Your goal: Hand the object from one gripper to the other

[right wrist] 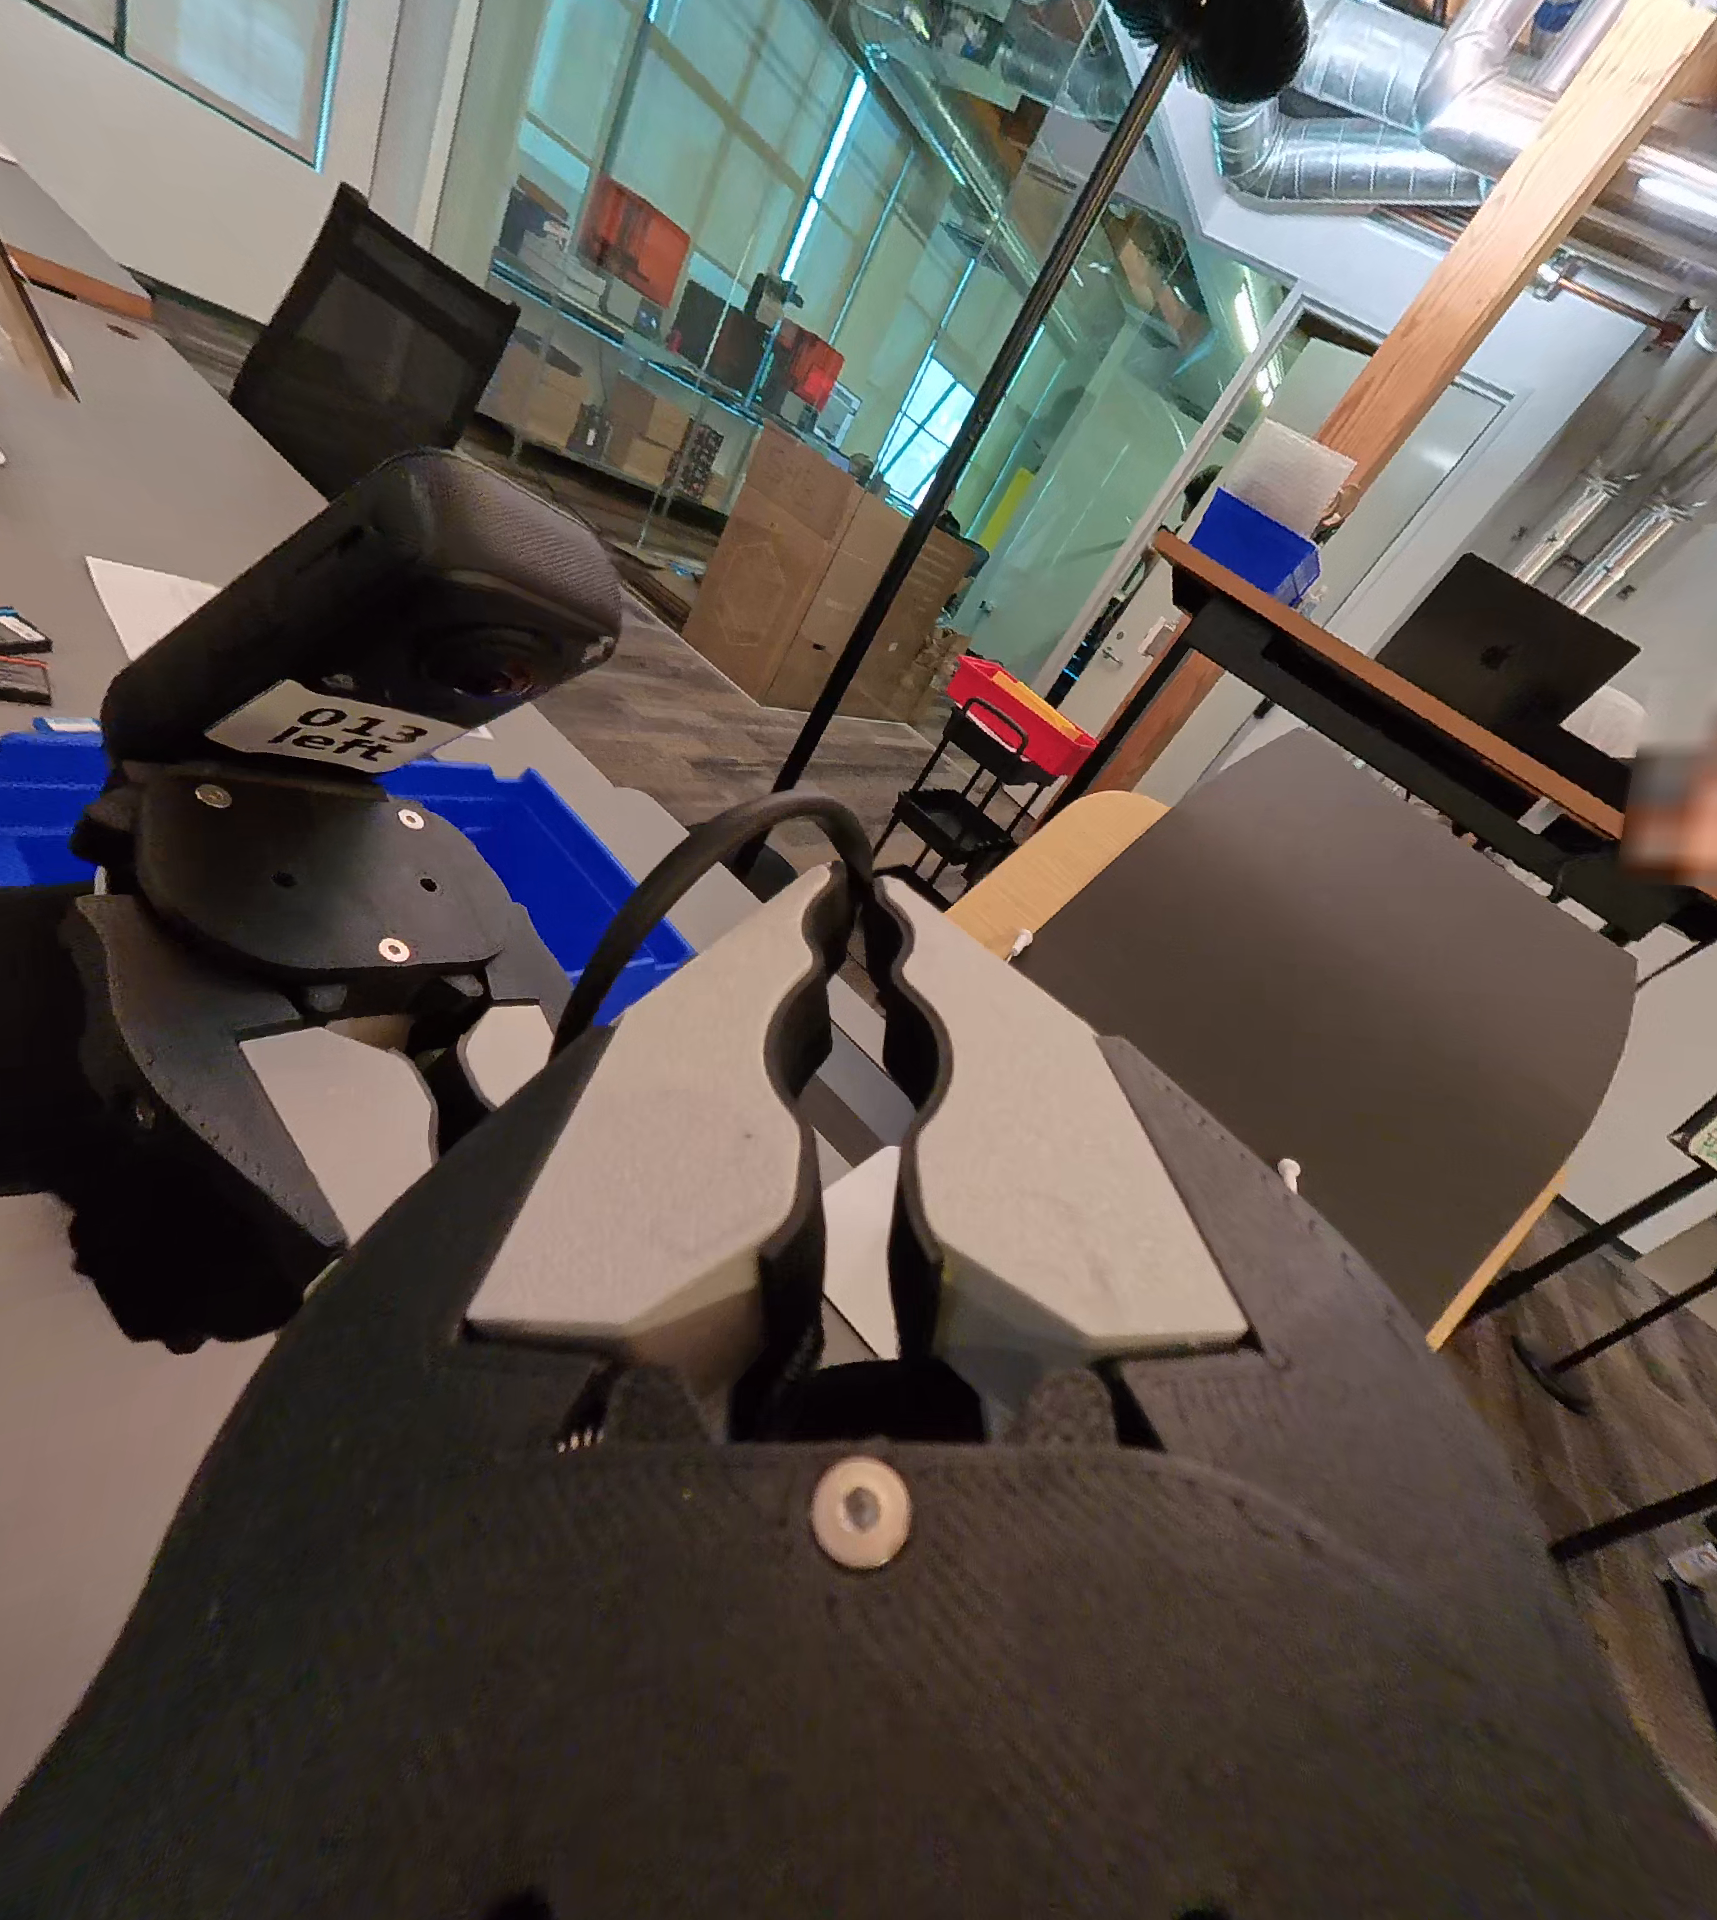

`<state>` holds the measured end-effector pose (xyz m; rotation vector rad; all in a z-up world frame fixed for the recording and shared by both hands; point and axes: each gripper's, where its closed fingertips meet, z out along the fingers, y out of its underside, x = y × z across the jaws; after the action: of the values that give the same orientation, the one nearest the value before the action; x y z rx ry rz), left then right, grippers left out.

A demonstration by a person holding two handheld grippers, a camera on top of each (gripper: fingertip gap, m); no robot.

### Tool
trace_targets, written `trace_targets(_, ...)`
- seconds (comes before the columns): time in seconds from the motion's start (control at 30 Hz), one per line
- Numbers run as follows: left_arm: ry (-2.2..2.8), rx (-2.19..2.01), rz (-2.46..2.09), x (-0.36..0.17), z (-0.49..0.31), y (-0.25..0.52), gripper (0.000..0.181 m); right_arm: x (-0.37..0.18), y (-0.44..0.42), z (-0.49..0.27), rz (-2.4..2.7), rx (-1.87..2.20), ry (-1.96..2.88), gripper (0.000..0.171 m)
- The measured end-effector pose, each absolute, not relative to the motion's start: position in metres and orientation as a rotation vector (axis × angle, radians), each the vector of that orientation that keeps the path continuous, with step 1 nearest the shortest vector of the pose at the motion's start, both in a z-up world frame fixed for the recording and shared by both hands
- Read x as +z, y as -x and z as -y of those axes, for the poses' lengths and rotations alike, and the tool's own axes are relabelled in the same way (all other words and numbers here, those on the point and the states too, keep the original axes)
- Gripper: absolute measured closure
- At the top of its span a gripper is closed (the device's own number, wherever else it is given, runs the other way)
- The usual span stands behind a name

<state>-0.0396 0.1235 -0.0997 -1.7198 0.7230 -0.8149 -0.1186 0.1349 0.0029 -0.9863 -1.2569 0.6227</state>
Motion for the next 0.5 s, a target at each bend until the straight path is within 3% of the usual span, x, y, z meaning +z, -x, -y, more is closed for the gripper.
trace_targets(0.17, 1.722, -0.788, -0.735, -0.097, -0.123, 0.045, 0.18, 0.006, 0.116, -0.132, 1.269, 0.716, 0.988, 0.165)
trace_targets(0.23, 1.719, -0.773, -0.706, -0.093, -0.125, 0.053, 0.181, 0.001, 0.117, -0.13, 1.325, 0.76, 1.007, 0.143)
trace_targets(0.3, 1.708, -0.759, -0.681, -0.088, -0.127, 0.062, 0.181, -0.005, 0.115, -0.127, 1.386, 0.796, 1.007, 0.133)
trace_targets(0.5, 1.634, -0.624, -0.652, -0.068, -0.129, 0.088, 0.181, -0.016, 0.109, -0.12, 1.468, 1.086, 1.07, 0.083)
